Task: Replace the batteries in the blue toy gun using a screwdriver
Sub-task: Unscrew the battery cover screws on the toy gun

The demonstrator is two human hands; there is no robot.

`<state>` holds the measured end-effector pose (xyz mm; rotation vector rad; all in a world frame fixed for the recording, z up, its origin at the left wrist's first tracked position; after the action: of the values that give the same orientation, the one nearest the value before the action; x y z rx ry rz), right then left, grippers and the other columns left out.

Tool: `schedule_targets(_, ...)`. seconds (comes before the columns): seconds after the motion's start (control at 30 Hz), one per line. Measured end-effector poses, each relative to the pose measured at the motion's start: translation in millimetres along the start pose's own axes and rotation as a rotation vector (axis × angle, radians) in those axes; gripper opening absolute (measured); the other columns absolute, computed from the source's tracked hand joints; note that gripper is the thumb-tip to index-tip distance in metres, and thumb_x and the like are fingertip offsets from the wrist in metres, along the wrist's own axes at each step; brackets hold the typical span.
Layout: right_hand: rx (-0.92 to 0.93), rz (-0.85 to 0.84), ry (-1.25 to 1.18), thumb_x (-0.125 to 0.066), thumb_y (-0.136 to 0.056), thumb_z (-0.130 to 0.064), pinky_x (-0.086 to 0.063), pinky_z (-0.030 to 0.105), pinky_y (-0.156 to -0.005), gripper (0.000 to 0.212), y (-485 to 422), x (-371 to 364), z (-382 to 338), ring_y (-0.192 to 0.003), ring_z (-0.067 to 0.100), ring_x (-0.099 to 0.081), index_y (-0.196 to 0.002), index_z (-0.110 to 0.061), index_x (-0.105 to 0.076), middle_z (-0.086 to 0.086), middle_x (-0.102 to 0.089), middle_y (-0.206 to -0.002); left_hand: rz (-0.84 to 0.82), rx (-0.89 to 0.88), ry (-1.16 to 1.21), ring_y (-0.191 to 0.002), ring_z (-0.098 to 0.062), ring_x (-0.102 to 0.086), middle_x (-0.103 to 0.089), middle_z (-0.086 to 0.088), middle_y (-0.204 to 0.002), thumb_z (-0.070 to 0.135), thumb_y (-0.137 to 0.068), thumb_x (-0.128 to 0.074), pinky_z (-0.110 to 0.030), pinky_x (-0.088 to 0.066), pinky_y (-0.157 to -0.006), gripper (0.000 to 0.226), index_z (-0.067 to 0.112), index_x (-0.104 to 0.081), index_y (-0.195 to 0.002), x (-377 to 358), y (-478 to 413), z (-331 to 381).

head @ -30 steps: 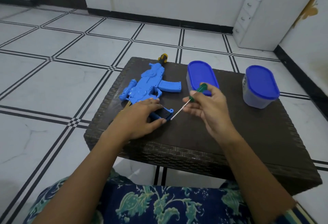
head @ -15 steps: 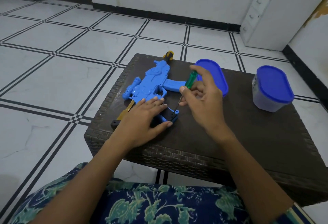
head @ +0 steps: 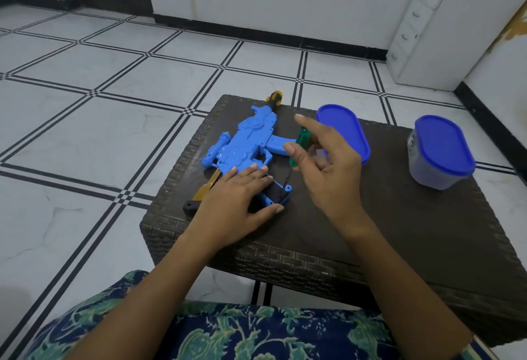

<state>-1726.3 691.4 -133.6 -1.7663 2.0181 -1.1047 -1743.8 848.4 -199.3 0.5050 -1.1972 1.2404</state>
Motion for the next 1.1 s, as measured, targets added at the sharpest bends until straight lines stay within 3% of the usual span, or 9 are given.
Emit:
schedule_targets(0.27, -0.09, -0.05, -0.116, -0.067, -0.093, -0.017, -0.055, 0.052, -0.051, 0.037, -0.9, -2.2, 1.3, -0.065, 0.034, -0.059, -0.127, -0.028, -0.061, -0.016, -0.054, -0.09, 0.027, -0.001, 0.004, -0.138, -0.004, -0.03, -0.043, 0.01, -0.145, 0.071, -0.079, -0.038, -0.027, -0.015, -0.114, 0.072, 0.025, -0.053, -0.133, 0.8, -1.8, 0.4)
schedule_targets(0.37, -0.088, -0.017, -0.137, -0.069, -0.09, -0.015, -0.058, 0.039, -0.053, 0.033, -2.3, -0.6, 0.4, -0.069, 0.013, -0.055, -0.122, -0.024, -0.065, -0.012, -0.049, -0.087, 0.025, -0.001, -0.006, -0.139, -0.003, -0.029, -0.042, 0.011, -0.146, 0.071, -0.079, -0.036, -0.025, -0.013, -0.114, 0.072, 0.026, -0.052, -0.134, 1.1, -1.5, 0.5)
schedule_targets(0.43, -0.056, 0.012, -0.111, -0.073, -0.087, -0.016, -0.048, 0.02, -0.051, 0.032, -3.9, 1.2, -1.8, -0.065, 0.008, -0.048, -0.118, -0.021, -0.067, -0.007, -0.05, -0.084, 0.026, -0.001, -0.012, -0.139, -0.002, -0.028, -0.041, 0.011, -0.146, 0.072, -0.08, -0.036, -0.024, -0.012, -0.114, 0.072, 0.027, -0.051, -0.134, 0.8, -1.3, 0.4)
schedule_targets(0.5, -0.022, 0.024, -0.09, -0.074, -0.085, -0.015, -0.04, 0.011, -0.055, 0.031, -5.0, 1.6, -3.5, -0.065, 0.004, -0.048, -0.115, -0.017, -0.069, -0.006, -0.052, -0.083, 0.026, 0.0, -0.008, -0.139, -0.001, -0.027, -0.041, 0.012, -0.146, 0.072, -0.079, -0.035, -0.024, -0.011, -0.114, 0.073, 0.027, -0.051, -0.135, 0.5, -1.1, 0.0)
schedule_targets(0.63, -0.045, -0.006, -0.102, -0.064, -0.093, -0.015, -0.048, 0.023, -0.055, 0.033, -4.3, -0.3, -3.3, -0.063, 0.008, -0.056, -0.125, -0.023, -0.061, -0.008, -0.063, -0.087, 0.022, -0.003, 0.0, -0.139, -0.002, -0.028, -0.041, 0.011, -0.146, 0.072, -0.079, -0.035, -0.025, -0.013, -0.114, 0.073, 0.027, -0.051, -0.135, 0.8, -1.8, 0.1)
schedule_targets(0.73, -0.09, -0.03, -0.179, -0.055, -0.096, -0.015, -0.058, 0.04, -0.073, 0.025, -0.6, 0.3, -4.0, -0.093, 0.017, -0.069, -0.118, -0.025, -0.059, 0.002, -0.071, -0.102, 0.027, -0.001, 0.004, -0.138, -0.003, -0.03, -0.043, 0.01, -0.146, 0.072, -0.078, -0.036, -0.026, -0.015, -0.114, 0.073, 0.026, -0.053, -0.134, 0.7, -2.1, 0.3)
schedule_targets(0.83, -0.029, 0.015, -0.165, -0.063, -0.093, -0.021, -0.055, 0.031, -0.07, 0.01, -1.8, 3.9, -11.5, -0.096, 0.021, -0.065, -0.103, -0.02, -0.065, 0.001, -0.068, -0.099, 0.029, 0.006, 0.005, -0.138, -0.004, -0.031, -0.043, 0.01, -0.145, 0.071, -0.078, -0.037, -0.026, -0.015, -0.114, 0.073, 0.026, -0.054, -0.133, 0.8, -2.5, 0.7)
schedule_targets(0.93, 0.044, 0.119, -0.072, -0.077, -0.083, -0.016, -0.047, 0.014, -0.067, 0.014, -5.1, 10.4, -13.3, -0.086, 0.021, -0.062, -0.095, -0.016, -0.07, 0.004, -0.065, -0.089, 0.028, 0.003, -0.003, -0.138, -0.004, -0.031, -0.043, 0.01, -0.145, 0.071, -0.078, -0.037, -0.025, -0.015, -0.114, 0.073, 0.026, -0.054, -0.133, 0.6, -3.0, 0.7)
schedule_targets(1.1, -0.084, 0.075, -0.184, -0.065, -0.092, -0.009, -0.057, 0.034, -0.079, 0.022, -6.3, 8.1, -1.4, -0.096, 0.016, -0.068, -0.112, -0.018, -0.067, 0.006, -0.072, -0.099, 0.026, 0.0, -0.012, -0.138, -0.004, -0.031, -0.043, 0.011, -0.145, 0.072, -0.078, -0.037, -0.025, -0.014, -0.114, 0.073, 0.027, -0.053, -0.133, 1.0, -2.6, 0.0)
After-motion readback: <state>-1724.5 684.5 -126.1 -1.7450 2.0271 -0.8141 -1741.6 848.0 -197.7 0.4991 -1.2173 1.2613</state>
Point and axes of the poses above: each hand's wrist, its own y-axis away from the middle knuckle, its own x-axis out of the back of the hand, z = x × y, the point moved 5 cm from there along -y, towards the middle knuckle
